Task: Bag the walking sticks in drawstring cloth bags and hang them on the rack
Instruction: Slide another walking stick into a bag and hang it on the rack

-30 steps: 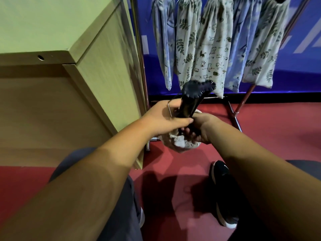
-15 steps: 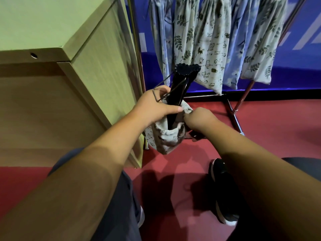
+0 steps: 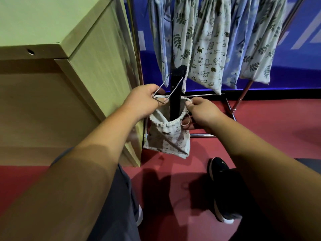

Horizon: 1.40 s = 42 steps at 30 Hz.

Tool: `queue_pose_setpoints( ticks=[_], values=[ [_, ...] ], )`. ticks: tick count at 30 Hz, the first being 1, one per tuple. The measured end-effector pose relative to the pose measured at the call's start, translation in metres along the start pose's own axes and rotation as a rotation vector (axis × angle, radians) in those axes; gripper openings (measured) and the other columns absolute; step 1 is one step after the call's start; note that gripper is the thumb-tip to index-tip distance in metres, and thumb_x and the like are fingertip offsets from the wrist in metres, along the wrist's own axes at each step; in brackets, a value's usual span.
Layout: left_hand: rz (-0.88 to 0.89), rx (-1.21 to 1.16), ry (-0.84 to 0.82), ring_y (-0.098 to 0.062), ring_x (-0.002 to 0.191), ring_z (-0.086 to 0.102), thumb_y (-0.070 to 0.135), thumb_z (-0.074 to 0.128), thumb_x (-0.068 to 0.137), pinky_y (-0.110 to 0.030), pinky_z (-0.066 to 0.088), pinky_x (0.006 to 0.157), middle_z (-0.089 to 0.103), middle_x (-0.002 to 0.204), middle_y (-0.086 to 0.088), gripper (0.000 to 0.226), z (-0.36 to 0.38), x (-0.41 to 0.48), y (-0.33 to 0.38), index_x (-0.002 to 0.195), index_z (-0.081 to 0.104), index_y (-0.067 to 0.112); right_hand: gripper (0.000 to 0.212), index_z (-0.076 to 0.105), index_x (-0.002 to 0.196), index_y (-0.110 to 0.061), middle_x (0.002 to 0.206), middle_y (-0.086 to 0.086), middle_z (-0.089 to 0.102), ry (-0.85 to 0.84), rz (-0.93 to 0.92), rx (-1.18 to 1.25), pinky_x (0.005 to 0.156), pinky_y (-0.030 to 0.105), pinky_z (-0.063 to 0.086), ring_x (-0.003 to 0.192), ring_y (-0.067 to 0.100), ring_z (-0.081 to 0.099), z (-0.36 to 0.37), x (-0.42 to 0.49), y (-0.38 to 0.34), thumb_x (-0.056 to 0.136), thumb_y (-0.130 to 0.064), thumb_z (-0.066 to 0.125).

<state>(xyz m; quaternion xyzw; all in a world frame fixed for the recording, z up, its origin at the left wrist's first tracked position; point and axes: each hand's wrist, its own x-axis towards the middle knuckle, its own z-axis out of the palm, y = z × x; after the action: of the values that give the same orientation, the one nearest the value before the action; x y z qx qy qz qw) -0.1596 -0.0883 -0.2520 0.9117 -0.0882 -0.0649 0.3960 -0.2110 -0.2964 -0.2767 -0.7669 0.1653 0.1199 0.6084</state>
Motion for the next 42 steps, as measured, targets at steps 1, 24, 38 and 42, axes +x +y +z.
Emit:
queue_pose_setpoints(
  ticks=[1, 24, 38, 42],
  values=[
    [0.010, 0.036, 0.004, -0.013, 0.084, 0.070, 0.046, 0.078, 0.093, -0.027, 0.050, 0.070, 0.075, 0.090, 0.010, 0.015, -0.001, 0.000, -0.002, 0.103, 0.075, 0.035, 0.026, 0.056, 0.089, -0.022, 0.088, 0.012, 0.056, 0.022, -0.003, -0.014, 0.071, 0.063, 0.065, 0.065, 0.027, 0.069, -0.001, 0.001, 0.002, 0.113, -0.033, 0.051],
    [0.234, 0.081, -0.327, -0.001, 0.083, 0.071, 0.051, 0.087, 0.084, -0.027, 0.055, 0.077, 0.077, 0.086, 0.012, 0.023, 0.012, -0.019, 0.019, 0.096, 0.078, 0.033, 0.030, 0.067, 0.119, -0.014, 0.095, 0.013, 0.073, -0.117, -0.072, 0.137, 0.075, 0.048, 0.062, 0.070, 0.024, 0.069, -0.015, -0.018, 0.002, 0.112, -0.038, 0.051],
    [0.177, 0.443, -0.296, -0.011, 0.089, 0.070, 0.061, 0.080, 0.084, -0.032, 0.057, 0.078, 0.076, 0.090, 0.011, 0.035, 0.009, -0.015, 0.014, 0.103, 0.077, 0.032, 0.042, 0.056, 0.082, -0.014, 0.064, -0.002, 0.052, 0.170, -0.254, -0.400, 0.062, 0.034, 0.045, 0.057, 0.018, 0.051, -0.038, 0.007, 0.012, 0.110, -0.045, 0.053],
    [0.177, 0.582, -0.263, -0.023, 0.099, 0.068, 0.035, 0.074, 0.094, -0.032, 0.053, 0.083, 0.071, 0.100, 0.005, 0.022, 0.004, -0.012, 0.014, 0.115, 0.074, 0.027, 0.043, 0.067, 0.086, -0.010, 0.064, 0.006, 0.060, 0.152, -0.189, -0.442, 0.058, 0.034, 0.049, 0.056, 0.029, 0.057, -0.039, 0.007, 0.011, 0.106, -0.047, 0.062]
  ],
)
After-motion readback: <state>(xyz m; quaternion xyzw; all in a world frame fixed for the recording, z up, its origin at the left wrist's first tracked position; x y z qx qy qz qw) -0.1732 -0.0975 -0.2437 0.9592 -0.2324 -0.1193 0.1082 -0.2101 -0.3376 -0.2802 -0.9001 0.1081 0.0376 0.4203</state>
